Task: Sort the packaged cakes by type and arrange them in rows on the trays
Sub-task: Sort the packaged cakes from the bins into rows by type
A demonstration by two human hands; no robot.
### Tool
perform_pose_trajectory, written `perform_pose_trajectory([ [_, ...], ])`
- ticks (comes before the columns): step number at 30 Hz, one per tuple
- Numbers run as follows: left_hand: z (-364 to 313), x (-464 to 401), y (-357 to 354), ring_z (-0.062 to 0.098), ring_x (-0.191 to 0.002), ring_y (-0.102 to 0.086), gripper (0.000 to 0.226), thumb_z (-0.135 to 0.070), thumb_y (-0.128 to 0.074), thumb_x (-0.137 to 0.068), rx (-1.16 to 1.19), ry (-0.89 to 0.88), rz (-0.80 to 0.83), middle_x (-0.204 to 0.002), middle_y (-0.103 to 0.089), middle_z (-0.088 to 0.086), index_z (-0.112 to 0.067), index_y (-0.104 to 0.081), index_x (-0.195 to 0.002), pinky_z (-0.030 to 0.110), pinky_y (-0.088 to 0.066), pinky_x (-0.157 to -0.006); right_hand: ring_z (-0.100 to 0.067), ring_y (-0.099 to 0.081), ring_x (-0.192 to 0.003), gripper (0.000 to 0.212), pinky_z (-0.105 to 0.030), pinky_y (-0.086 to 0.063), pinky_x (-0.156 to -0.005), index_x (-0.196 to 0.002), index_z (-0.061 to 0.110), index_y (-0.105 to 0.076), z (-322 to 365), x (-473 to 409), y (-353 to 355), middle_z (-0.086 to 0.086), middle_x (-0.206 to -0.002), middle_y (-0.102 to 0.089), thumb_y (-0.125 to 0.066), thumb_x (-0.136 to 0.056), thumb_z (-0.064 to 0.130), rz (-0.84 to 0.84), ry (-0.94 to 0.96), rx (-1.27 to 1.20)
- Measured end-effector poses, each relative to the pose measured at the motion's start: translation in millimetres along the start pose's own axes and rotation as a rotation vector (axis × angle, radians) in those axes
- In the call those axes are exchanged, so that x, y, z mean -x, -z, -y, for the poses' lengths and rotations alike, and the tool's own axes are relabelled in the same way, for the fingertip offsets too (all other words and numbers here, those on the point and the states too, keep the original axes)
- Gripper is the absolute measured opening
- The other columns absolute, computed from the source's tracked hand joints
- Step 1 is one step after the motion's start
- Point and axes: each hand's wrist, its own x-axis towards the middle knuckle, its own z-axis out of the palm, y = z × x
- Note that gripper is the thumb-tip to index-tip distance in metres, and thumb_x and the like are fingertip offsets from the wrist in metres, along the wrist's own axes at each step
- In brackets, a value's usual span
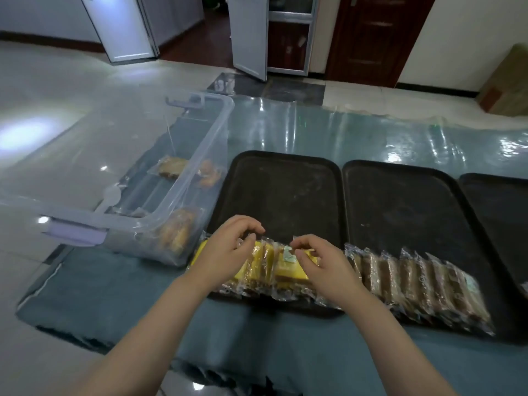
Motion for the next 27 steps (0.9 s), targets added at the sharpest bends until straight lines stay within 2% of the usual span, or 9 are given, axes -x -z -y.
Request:
perform_pose_trajectory([
  [5,-2,-7,19,-0.001,-0.103,-0.057,0.024,-0.014,-0.054,-0.096,0.0,0.011,-0.038,-0.11,-0.06,-0.021,-0.034,-0.065,-0.105,0.011,-0.043,-0.084,0.002,-0.06,-0.096,0.018,-0.022,-0.051,-0.079,-0.096,0.042,-0.065,18,-20,-1,0.024,-0.1,-0.066,-0.058,-0.098,0.026,0.006,-0.029,-0.111],
  [8,-6,-12,33,0.0,-0.096,-0.057,0.022,-0.017,-0.053,-0.098,0.012,0.03,-0.033,-0.108,-0.059,-0.02,-0.033,-0.063,-0.11,0.009,-0.043,-0.079,-0.004,-0.064,-0.093,0.019,-0.027,-0.054,-0.084,-0.096,0.036,-0.068,27,-28,-5,0.017,-0.098,-0.07,-0.059,-0.097,0.019,-0.008,-0.039,-0.196],
  [11,-5,-20,53,-0.001,-0.101,-0.056,0.022,-0.019,-0.052,-0.1,0.007,0.028,-0.006,-0.112,-0.059,-0.021,-0.033,-0.064,-0.111,0.011,-0.044,-0.084,0.0,-0.064,-0.092,0.018,-0.017,-0.051,-0.08,-0.1,0.031,-0.069,43,-38,-8,0.016,-0.097,-0.071,-0.059,-0.097,0.015,-0.003,-0.036,-0.228],
  [15,-7,-32,83,-0.003,-0.103,-0.056,0.023,-0.019,-0.052,-0.099,0.075,0.005,-0.016,-0.109,-0.06,-0.022,-0.037,-0.063,-0.109,0.008,-0.043,-0.082,0.006,-0.062,-0.09,0.018,-0.006,-0.045,-0.075,-0.104,0.026,-0.069,68,-53,-14,0.014,-0.099,-0.07,-0.058,-0.098,0.013,-0.029,-0.011,-0.232],
  [17,-10,-34,96,-0.004,-0.105,-0.056,0.023,-0.02,-0.053,-0.099,0.11,-0.019,0.027,-0.109,-0.061,-0.021,-0.038,-0.062,-0.111,0.009,-0.043,-0.084,0.005,-0.062,-0.092,0.017,-0.005,-0.045,-0.078,-0.106,0.022,-0.069,84,-62,-21,0.011,-0.101,-0.071,-0.057,-0.098,0.011,-0.052,0.0,-0.252],
  [20,-12,-35,119,-0.008,-0.107,-0.053,0.024,-0.024,-0.053,-0.098,0.037,-0.112,0.095,-0.111,-0.058,-0.024,-0.04,-0.06,-0.114,0.007,-0.042,-0.086,0.001,-0.064,-0.095,0.018,-0.009,-0.046,-0.083,-0.106,0.019,-0.07,109,-77,-38,0.008,-0.102,-0.072,-0.057,-0.097,0.008,-0.086,0.032,-0.268],
  [24,11,-51,166,-0.003,-0.109,-0.055,0.024,-0.024,-0.054,-0.096,0.025,-0.151,0.074,-0.113,-0.059,-0.022,-0.04,-0.061,-0.112,0.02,-0.046,-0.091,0.0,-0.063,-0.095,0.018,-0.009,-0.046,-0.083,-0.105,0.018,-0.07,146,-98,-64,0.008,-0.1,-0.071,-0.058,-0.096,0.006,-0.104,0.094,-0.258],
  [27,38,-67,200,-0.004,-0.107,-0.056,0.022,-0.024,-0.054,-0.096,-0.036,-0.132,0.085,-0.113,-0.06,-0.022,-0.039,-0.061,-0.111,0.022,-0.047,-0.091,-0.004,-0.064,-0.094,0.017,-0.009,-0.046,-0.083,-0.104,0.017,-0.069,172,-114,-84,0.005,-0.101,-0.071,-0.058,-0.096,0.006,-0.09,0.124,-0.232],
])
